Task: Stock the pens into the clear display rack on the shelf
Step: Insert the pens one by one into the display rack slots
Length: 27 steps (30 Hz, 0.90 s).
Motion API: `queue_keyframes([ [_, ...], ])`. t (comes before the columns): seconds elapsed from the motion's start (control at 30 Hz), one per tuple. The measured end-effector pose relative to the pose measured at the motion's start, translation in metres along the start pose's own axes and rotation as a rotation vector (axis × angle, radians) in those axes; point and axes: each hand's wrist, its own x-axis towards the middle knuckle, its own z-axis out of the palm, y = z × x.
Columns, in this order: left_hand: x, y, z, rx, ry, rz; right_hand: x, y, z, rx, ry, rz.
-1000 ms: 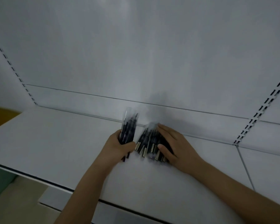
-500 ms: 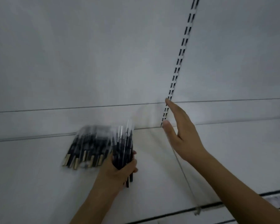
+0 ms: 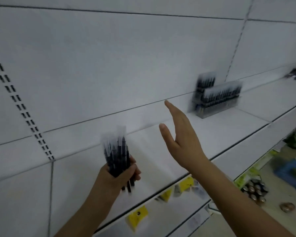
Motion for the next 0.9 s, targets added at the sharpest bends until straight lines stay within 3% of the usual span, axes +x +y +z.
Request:
queue_keyframes([
  [0.4,0.092,-0.02,0.196,0.012,-0.267,-0.033,0.01,0.152,-0.13,-0.157,0.141,0.179],
  [0.67,0.182,-0.031,0.278,0.028,-0.37,-0.003,0.057,0.246,-0.161,-0.244,0.131,0.201],
  [0.9,0.239,-0.034,0.332,0.036,-0.4,-0.047,0.103,0.312,-0.165,-0.166,0.106,0.222],
])
